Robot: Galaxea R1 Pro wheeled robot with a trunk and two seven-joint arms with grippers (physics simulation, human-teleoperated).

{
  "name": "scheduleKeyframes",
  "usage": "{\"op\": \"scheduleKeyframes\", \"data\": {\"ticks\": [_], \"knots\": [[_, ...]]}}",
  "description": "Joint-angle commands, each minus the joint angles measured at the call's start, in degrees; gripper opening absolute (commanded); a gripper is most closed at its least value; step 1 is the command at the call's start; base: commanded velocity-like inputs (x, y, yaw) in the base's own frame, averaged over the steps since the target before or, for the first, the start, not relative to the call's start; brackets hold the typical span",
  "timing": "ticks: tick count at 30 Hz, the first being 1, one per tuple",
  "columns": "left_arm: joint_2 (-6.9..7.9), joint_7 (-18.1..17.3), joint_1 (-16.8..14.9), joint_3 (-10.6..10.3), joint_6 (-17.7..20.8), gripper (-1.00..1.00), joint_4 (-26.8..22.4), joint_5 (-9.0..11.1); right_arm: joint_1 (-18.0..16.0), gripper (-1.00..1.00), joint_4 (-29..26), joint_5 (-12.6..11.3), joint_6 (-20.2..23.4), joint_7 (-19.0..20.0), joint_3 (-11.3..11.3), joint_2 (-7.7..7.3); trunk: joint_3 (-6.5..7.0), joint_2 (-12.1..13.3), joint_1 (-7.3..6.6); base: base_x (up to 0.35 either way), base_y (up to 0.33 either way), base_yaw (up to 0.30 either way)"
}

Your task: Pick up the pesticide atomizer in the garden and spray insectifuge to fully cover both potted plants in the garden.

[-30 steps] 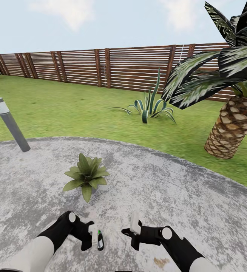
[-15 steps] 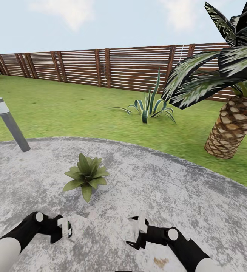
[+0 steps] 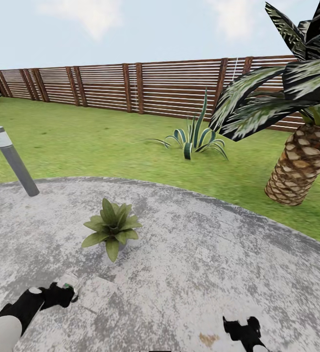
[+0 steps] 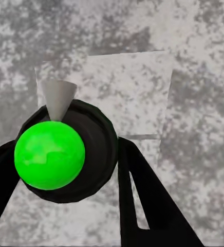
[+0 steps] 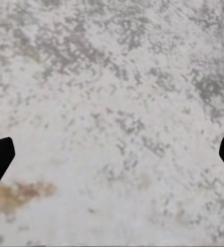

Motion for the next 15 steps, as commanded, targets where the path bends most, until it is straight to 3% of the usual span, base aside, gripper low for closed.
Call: {"op": "scheduleKeyframes", "data": {"ticks": [1,3,11,15], "knots": [[-0.51,-0.41,-0.07,0.91,3.14,-1.0,-0.15,0.11,-0.01,1.0,0.32,-3.96,-0.14,-0.64,0.86,0.0,-0.04,-0.02,-0.02,0.0,0.0,0.0],[-2.01,-0.43,-0.07,0.98,8.33,-1.0,-0.43,-0.27,0.0,1.0,0.71,-7.47,-0.09,-1.46,0.94,-0.02,-0.04,-0.02,-0.02,0.0,0.0,0.0],[-2.2,-0.35,-0.22,1.46,9.23,-1.0,-0.92,0.01,0.09,1.0,0.63,-8.34,-0.06,-1.6,0.96,-0.02,-0.04,-0.02,-0.02,0.0,0.0,0.0],[-2.44,-1.02,-0.96,1.03,16.02,-1.0,-1.35,0.04,0.09,1.0,0.73,-8.28,-0.09,-1.48,0.95,-0.02,-0.04,-0.02,-0.02,0.0,0.0,0.0]]}}
